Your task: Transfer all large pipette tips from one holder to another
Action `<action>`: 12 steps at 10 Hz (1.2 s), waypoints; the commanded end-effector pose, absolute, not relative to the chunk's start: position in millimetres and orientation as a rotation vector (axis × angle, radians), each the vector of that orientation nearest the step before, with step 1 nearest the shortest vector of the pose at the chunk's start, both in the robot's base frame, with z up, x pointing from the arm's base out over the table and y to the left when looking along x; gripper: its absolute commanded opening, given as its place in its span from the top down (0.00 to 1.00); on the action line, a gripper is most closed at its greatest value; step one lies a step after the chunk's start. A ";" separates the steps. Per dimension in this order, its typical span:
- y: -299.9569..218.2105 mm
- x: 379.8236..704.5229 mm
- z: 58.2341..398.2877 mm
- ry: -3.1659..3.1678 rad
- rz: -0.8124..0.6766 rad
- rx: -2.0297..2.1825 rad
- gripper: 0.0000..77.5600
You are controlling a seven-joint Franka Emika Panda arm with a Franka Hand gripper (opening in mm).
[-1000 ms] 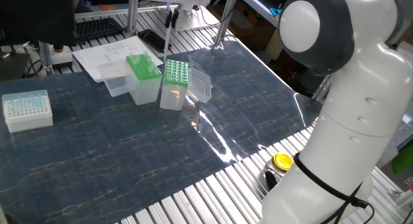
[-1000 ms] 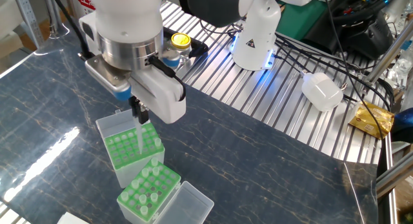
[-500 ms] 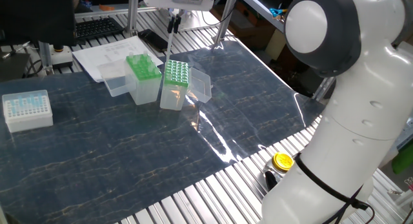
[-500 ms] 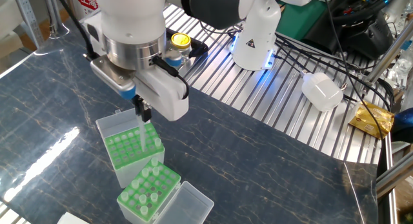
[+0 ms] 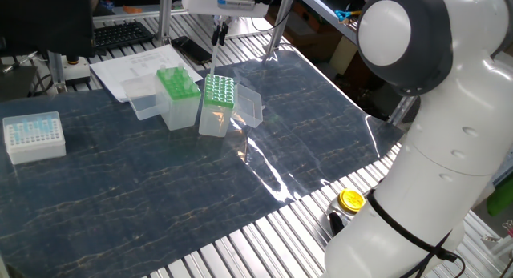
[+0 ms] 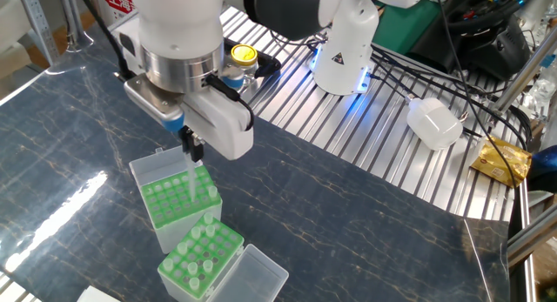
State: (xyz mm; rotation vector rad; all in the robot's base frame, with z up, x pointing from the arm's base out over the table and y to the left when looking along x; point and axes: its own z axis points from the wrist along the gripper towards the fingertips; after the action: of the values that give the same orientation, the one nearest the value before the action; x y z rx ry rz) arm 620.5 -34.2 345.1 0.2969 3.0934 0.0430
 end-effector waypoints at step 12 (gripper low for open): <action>-35.3 608.1 331.0 3.088 0.062 0.313 0.99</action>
State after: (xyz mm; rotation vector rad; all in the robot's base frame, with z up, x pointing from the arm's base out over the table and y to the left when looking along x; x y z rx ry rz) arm 608.4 -34.6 330.9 0.3120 3.0940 0.0582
